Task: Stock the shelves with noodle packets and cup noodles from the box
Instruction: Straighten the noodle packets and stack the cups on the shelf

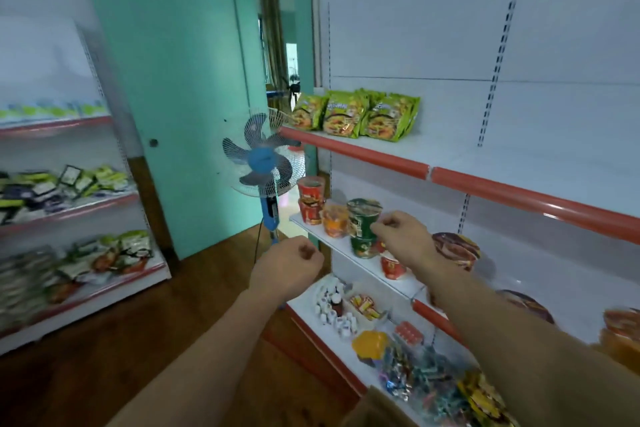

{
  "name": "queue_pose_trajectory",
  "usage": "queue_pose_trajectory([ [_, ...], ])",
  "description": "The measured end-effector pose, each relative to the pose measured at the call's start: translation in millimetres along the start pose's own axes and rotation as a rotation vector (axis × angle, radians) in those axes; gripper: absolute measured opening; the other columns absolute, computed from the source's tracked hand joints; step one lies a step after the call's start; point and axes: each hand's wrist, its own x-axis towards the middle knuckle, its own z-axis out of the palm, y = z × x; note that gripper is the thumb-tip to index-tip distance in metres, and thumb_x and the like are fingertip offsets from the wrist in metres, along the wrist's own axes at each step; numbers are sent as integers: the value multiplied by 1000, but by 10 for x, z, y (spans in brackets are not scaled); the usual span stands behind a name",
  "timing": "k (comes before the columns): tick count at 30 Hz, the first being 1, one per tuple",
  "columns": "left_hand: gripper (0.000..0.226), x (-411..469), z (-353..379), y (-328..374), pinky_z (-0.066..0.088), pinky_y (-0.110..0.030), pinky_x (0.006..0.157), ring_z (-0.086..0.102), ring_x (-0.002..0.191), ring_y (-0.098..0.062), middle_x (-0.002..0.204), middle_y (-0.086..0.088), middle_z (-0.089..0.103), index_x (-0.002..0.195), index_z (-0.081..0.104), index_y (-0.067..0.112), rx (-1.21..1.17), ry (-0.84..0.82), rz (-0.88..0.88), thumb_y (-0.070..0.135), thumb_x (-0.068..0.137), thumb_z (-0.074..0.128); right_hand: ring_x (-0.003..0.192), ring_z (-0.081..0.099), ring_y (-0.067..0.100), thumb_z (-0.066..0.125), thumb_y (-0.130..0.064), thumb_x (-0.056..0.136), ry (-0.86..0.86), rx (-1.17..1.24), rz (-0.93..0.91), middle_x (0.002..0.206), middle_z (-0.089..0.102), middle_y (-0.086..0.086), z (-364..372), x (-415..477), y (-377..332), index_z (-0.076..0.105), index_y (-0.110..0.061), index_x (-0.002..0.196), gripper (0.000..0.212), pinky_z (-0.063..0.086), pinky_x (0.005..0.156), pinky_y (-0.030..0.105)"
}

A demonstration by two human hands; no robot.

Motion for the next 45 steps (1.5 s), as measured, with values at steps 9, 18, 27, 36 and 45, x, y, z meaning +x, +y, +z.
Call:
queue_pose_trajectory([
  [9, 6, 665, -667, -478, 44, -20, 63, 58, 79, -3, 79, 22, 59, 90, 58, 39, -14, 136, 118, 42, 93, 53, 97, 60, 22, 57, -29, 93, 49, -48, -122, 103, 67, 3, 526, 1111, -931, 64, -19, 104, 17, 49, 88, 37],
  [18, 9, 2626, -734, -936, 51, -24, 74, 59, 77, 6, 81, 27, 63, 86, 61, 40, -1, 103, 199, 47, 89, 57, 89, 58, 20, 55, -36, 95, 139, -78, -120, 110, 64, 0, 1011, 2908, -1049, 56, -20, 124, 33, 39, 74, 30],
  [27, 10, 4416, -861, -1198, 54, -34, 86, 62, 90, -3, 95, 18, 66, 99, 63, 35, -113, -9, 252, 43, 93, 59, 102, 57, 18, 59, -31, 93, 280, -68, -78, 122, 63, -1, 1160, 4241, -1227, 58, -17, 126, 36, 47, 87, 32],
  [36, 39, 5886, -860, -995, 46, -31, 100, 56, 115, -9, 122, 12, 58, 131, 58, 26, -176, 17, 456, 39, 94, 60, 110, 59, 16, 56, -33, 93, 404, -186, -106, 126, 63, -5, 1383, 5128, -1339, 59, -20, 127, 37, 46, 88, 29],
  [45, 60, 7574, -624, -1186, 32, -47, 114, 35, 137, -16, 146, 4, 45, 139, 52, 25, -144, 288, 871, 58, 88, 50, 115, 52, 13, 59, -28, 93, 657, -421, -98, 125, 61, -5, 1687, 5895, -1457, 61, -24, 125, 33, 44, 93, 30],
])
